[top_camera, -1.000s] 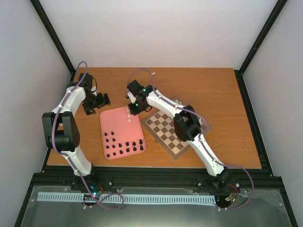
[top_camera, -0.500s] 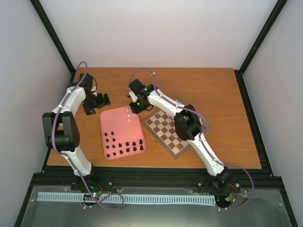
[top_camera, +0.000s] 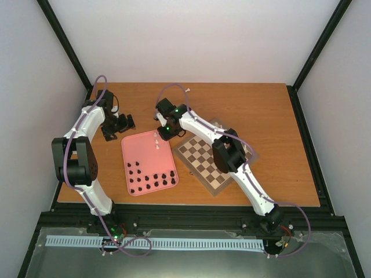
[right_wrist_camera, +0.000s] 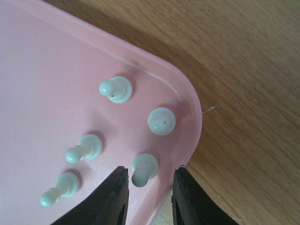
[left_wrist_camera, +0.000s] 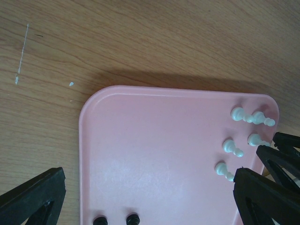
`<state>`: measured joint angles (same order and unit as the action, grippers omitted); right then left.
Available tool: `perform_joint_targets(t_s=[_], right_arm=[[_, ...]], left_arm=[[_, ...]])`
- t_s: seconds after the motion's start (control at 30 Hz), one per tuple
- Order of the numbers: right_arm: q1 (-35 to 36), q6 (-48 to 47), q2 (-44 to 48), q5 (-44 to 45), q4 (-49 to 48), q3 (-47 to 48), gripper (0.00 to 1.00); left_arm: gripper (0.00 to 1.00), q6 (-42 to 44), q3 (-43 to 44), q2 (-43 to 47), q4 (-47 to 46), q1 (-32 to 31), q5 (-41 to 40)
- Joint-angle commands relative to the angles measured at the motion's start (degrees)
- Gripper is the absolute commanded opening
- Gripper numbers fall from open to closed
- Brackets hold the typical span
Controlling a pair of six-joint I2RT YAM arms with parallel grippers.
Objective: Set up the chess pieces on the board
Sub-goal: Pick up the chess piece from the storage box.
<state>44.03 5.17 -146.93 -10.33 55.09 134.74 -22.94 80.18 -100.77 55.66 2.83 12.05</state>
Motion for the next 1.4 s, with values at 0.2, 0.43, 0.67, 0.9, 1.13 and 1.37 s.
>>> perform_joint_targets(t_s=[0.2,0.43,0.67,0.9,1.13,1.37], right_arm=[[1.8,0.6,5.6,9.2,1.1,-0.2,0.31],[2.5,0.5,6.0,8.2,0.7,-0.2,0.31],[2.6,-0.3,3.6,4.1,-0.1,0.5,0.31],[2.6,-0.8,2.0,3.0,-0.4,1.1,0.31],[2.6,-0.7,0.5,2.4,-0.2,1.1,0.31],[2.6,-0.6,-0.1,2.0,-0.2,1.1,0.32]], left_arm=[[1.00,0.1,0.4,0.2,-0.7,-0.4,0.4],[1.00,0.0,0.5,0.1,-0.7,-0.4,0.7],[1.00,0.0,0.5,0.4,-0.7,-0.5,0.8],[1.00,-0.1,0.6,0.4,-0.6,-0.9,1.2],[1.00,-0.1,0.7,0.1,-0.5,-1.6,1.2],[1.00,0.0,0.5,0.1,-0.6,-1.7,1.1]])
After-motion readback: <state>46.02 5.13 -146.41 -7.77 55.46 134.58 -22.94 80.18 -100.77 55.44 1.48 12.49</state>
